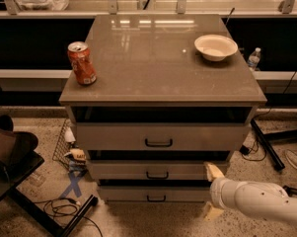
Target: Open bottom drawer
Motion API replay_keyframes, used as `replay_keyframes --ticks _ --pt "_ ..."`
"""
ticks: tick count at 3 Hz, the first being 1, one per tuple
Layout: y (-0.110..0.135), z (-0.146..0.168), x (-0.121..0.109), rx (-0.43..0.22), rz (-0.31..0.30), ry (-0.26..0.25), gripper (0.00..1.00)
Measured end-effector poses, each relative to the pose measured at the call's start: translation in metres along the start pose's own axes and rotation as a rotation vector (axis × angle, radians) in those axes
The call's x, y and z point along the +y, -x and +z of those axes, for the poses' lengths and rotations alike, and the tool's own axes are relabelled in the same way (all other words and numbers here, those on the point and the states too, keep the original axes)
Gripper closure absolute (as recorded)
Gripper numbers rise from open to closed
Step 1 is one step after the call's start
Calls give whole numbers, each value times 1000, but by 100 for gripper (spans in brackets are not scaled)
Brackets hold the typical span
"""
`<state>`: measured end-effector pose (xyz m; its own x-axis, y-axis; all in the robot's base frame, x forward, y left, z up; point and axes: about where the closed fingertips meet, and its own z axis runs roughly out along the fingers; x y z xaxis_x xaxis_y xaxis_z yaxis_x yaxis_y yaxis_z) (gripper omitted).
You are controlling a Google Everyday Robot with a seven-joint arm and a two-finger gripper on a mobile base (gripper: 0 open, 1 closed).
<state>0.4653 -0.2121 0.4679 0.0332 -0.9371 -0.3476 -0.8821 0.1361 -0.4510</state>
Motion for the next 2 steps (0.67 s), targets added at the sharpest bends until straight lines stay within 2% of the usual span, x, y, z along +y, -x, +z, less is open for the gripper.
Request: replay_keyframes --ticks 2 --pt "-2 9 9 -2 2 11 0"
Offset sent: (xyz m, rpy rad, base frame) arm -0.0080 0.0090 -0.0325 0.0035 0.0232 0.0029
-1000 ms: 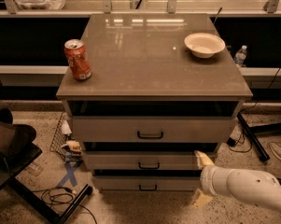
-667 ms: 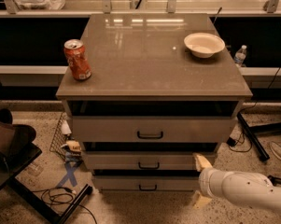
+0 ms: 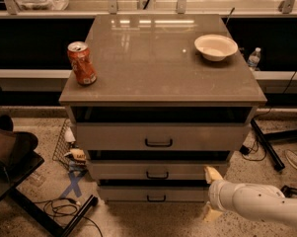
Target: Open bottom drawer
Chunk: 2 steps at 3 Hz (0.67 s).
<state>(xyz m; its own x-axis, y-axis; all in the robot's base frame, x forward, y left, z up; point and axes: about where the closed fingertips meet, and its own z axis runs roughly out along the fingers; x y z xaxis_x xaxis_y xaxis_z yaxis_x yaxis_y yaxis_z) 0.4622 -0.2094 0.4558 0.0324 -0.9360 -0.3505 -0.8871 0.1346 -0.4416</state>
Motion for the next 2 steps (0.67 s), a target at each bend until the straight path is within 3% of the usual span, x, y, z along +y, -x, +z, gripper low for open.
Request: replay_keyframes --ticks 2 --pt "-22 60 43 -16 -7 25 0"
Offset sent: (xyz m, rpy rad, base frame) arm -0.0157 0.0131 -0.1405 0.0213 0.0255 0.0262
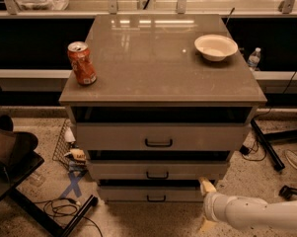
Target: Open bottom drawer
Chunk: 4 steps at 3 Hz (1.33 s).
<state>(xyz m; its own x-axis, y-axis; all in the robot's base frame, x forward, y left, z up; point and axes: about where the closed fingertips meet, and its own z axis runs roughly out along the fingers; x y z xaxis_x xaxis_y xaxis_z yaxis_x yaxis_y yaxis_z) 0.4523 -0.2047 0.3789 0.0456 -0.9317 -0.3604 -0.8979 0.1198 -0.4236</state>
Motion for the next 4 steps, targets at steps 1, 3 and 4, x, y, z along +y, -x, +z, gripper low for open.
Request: replay_keyframes --ticks 1,3,4 --pt "-5 27 16 -16 -4 3 0" --pt "-9 70 35 -32 -14 4 0" --pt "-6 96 38 -35 -28 2 0"
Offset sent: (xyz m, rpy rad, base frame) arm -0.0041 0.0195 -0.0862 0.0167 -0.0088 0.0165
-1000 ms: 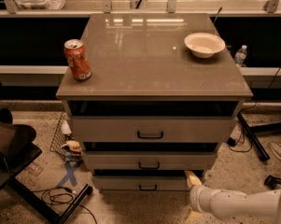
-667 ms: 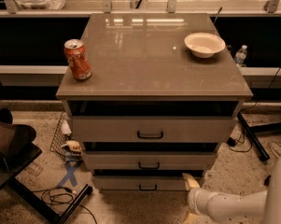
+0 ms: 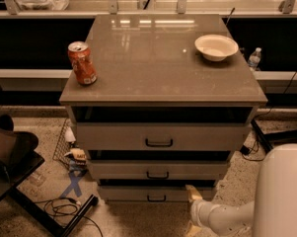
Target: Open bottom drawer
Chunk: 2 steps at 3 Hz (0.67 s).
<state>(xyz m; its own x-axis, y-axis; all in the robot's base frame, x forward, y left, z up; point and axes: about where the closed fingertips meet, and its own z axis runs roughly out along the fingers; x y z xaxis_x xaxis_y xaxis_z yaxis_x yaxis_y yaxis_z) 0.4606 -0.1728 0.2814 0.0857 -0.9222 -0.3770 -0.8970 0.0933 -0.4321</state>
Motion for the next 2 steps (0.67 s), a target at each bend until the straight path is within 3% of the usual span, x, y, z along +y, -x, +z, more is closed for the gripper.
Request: replay_keyframes --ticks 2 --pt "4 67 -5 41 -6 6 0"
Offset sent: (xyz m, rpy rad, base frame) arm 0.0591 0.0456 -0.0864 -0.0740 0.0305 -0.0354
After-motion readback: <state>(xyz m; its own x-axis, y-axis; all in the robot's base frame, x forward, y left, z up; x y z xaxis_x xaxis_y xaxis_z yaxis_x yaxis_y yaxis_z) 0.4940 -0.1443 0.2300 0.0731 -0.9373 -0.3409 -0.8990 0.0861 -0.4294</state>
